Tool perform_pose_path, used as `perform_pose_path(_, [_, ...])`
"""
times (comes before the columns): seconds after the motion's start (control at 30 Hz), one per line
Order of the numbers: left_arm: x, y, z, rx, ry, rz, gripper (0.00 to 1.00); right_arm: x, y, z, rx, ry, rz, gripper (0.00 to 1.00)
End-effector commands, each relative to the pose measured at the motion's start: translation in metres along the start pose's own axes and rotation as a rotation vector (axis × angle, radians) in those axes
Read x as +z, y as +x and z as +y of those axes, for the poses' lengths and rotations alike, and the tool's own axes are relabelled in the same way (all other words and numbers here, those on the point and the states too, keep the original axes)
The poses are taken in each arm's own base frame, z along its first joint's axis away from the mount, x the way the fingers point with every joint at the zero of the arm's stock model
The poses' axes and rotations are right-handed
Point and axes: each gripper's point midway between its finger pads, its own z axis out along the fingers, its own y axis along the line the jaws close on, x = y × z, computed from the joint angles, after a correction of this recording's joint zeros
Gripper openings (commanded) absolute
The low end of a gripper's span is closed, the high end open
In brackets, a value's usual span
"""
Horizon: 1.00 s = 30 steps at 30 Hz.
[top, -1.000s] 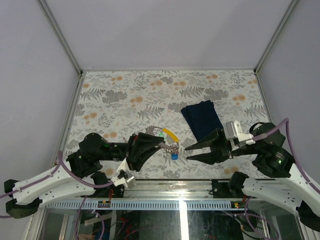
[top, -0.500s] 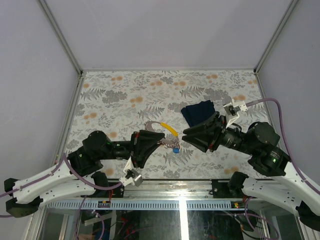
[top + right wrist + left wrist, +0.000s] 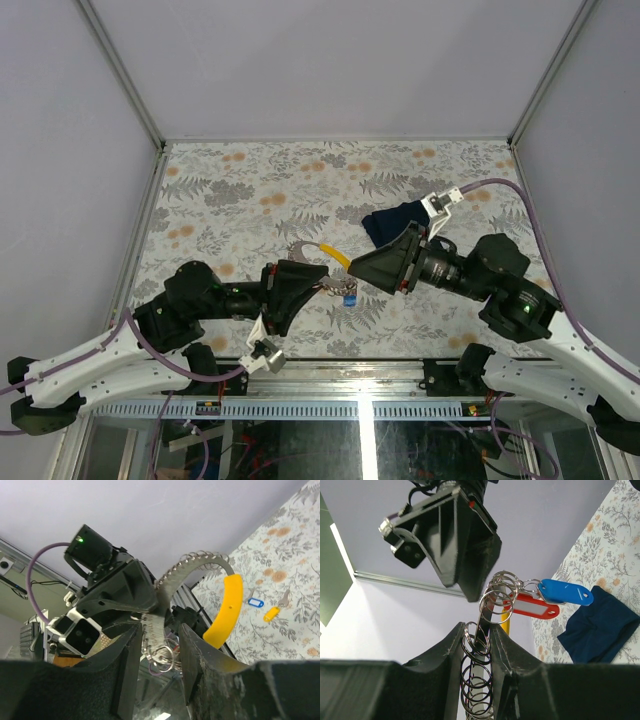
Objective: Put the keys on the keyring
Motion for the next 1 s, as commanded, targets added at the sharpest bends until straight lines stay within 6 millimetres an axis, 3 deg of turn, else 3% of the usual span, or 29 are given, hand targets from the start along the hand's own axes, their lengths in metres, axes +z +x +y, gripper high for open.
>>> perform_pose_path(0.0, [-0.007, -0.009, 0.035, 0.061, -0.083, -0.006, 0.00, 0.000, 0.001, 0.010, 0.023, -0.035, 0.026, 0.42])
perform_pose_path(0.27, [-0.007, -0.009, 0.036, 0.064, -0.081, -0.005, 0.00, 0.000, 0.012, 0.009, 0.037, -0.047, 0.080, 0.41])
perform_pose_path(0.97, [-0.009, -0.008, 0.036, 0.063, -0.080, 0.010, 0.00, -0.008, 0.018, 0.016, 0.032, -0.071, 0.114, 0.27])
